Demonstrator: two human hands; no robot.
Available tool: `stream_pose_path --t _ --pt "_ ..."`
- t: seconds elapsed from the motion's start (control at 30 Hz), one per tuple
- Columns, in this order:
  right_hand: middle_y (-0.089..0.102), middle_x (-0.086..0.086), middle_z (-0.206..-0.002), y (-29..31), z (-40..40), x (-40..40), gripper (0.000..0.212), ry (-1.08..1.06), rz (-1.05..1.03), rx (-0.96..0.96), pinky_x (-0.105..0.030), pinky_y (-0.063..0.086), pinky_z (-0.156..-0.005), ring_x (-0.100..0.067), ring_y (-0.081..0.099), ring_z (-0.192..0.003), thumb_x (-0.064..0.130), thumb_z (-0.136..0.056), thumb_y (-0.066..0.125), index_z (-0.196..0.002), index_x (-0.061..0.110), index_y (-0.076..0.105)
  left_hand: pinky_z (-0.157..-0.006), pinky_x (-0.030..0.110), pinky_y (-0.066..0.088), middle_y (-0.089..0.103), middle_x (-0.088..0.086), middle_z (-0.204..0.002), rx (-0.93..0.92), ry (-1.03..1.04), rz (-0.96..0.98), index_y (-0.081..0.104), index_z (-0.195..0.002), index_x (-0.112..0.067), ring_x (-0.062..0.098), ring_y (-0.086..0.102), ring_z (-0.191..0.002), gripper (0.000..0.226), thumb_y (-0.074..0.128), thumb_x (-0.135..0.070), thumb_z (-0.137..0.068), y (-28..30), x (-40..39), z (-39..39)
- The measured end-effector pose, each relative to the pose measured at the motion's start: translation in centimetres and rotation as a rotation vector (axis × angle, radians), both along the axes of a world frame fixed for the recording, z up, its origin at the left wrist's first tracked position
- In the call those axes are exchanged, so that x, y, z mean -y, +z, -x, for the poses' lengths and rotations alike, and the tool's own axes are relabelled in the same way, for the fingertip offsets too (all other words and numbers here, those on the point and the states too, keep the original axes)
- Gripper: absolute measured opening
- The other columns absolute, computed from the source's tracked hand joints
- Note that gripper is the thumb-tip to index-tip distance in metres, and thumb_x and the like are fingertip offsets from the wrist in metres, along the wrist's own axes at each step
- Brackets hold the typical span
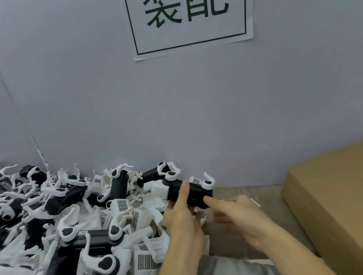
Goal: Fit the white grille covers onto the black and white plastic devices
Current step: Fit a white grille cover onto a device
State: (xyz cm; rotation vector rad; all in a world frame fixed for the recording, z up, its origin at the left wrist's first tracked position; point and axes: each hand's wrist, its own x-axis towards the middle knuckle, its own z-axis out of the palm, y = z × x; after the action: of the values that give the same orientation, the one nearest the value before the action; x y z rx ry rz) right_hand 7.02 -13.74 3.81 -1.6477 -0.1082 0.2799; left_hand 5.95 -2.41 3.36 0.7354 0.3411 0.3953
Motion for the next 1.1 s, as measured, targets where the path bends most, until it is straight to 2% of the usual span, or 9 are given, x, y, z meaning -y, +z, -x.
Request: stream_pose_path --t 0.1,0.23,0.33,0.5,0.7,0.8,0.9,1.0,1.1 --pt "0.053 0.009 -0.126 -0.7 0.1 0.2 0.068 -0.145 0.329 0.373 -0.024 0.047 -0.09 -0.009 0.056 -0.113 0.038 -0.076 0.083 -0.133 0.028 0.048 -0.067 0.031 0.06 0.076 0.008 -0.088 -0.115 0.206 -0.156 0.07 -0.102 -0.005 0.022 0.073 -0.08 0.037 0.081 -0.032 -0.08 -0.7 -0.4 -0.2" --pt "0.054 0.021 -0.128 -1.4 0.4 -0.6 0.059 0.023 0.512 0.723 -0.033 0.042 -0.107 -0.004 0.051 -0.121 0.051 -0.083 0.061 -0.138 0.034 0.047 -0.052 0.019 0.051 0.075 0.001 -0.068 -0.086 0.231 -0.353 0.073 -0.089 -0.006 0.01 0.071 -0.061 0.032 0.074 -0.038 -0.087 -1.2 -0.1 -0.1" --pt "0.054 0.023 -0.111 -1.5 0.4 -0.5 0.06 -0.031 0.527 0.655 -0.033 0.05 -0.091 -0.004 0.054 -0.101 0.066 -0.072 0.057 -0.124 0.04 0.041 -0.063 0.032 0.056 0.073 0.008 -0.066 0.016 0.134 -0.501 0.074 -0.086 -0.008 0.025 0.07 -0.065 0.022 0.071 -0.028 -0.091 -1.0 0.8 0.3" --pt "0.066 0.017 -0.087 -2.1 -0.3 0.4 0.041 -0.167 0.395 0.588 -0.016 0.051 -0.062 0.004 0.062 -0.081 0.049 -0.06 0.076 -0.093 0.04 0.054 -0.078 0.043 0.057 0.073 0.006 -0.067 0.077 0.08 -0.692 0.071 -0.087 -0.006 0.024 0.071 -0.067 0.022 0.076 -0.027 -0.087 -0.9 1.8 0.5" --pt "0.068 0.022 -0.093 -2.2 -0.2 0.0 0.038 -0.073 0.381 0.602 -0.014 0.051 -0.07 0.008 0.062 -0.088 0.046 -0.067 0.074 -0.098 0.048 0.054 -0.089 0.044 0.058 0.078 0.003 -0.08 0.029 0.083 -0.619 0.072 -0.098 -0.011 0.019 0.075 -0.083 0.006 0.068 -0.013 -0.094 -1.1 1.6 0.4" --pt "0.064 0.033 -0.111 -2.4 -0.1 0.3 0.045 0.106 0.22 0.517 -0.009 0.048 -0.084 0.012 0.059 -0.107 0.029 -0.084 0.072 -0.119 0.046 0.049 -0.077 0.032 0.059 0.078 -0.004 -0.083 0.035 0.086 -0.653 0.068 -0.111 -0.019 0.013 0.075 -0.08 0.029 0.065 0.002 -0.091 -1.1 1.2 0.3" --pt "0.054 0.028 -0.128 -1.8 -0.3 0.3 0.058 0.021 -0.01 0.428 -0.018 0.046 -0.098 0.008 0.051 -0.12 0.027 -0.09 0.073 -0.135 0.038 0.039 -0.081 0.041 0.058 0.077 -0.003 -0.089 0.076 0.051 -0.882 0.068 -0.108 -0.028 0.019 0.074 -0.087 0.042 0.058 0.008 -0.087 -1.5 1.1 0.4" --pt "0.07 0.003 -0.104 -1.2 -0.8 0.4 0.038 -0.174 -0.219 0.392 -0.022 0.055 -0.075 -0.01 0.068 -0.098 0.02 -0.083 0.08 -0.113 0.015 0.059 -0.078 0.025 0.055 0.074 -0.014 -0.093 0.183 -0.055 -1.233 0.066 -0.107 -0.031 0.013 0.071 -0.091 0.048 0.048 0.0 -0.076 -1.9 1.9 0.9" --pt "0.072 0.001 -0.081 -0.9 -0.9 0.8 0.027 -0.416 -0.178 0.371 -0.03 0.056 -0.067 -0.016 0.071 -0.079 0.029 -0.077 0.084 -0.091 0.014 0.066 -0.083 0.026 0.054 0.071 -0.019 -0.104 0.268 -0.155 -1.428 0.061 -0.124 -0.029 0.003 0.067 -0.099 0.059 0.045 0.001 -0.077 -2.3 2.4 1.1"
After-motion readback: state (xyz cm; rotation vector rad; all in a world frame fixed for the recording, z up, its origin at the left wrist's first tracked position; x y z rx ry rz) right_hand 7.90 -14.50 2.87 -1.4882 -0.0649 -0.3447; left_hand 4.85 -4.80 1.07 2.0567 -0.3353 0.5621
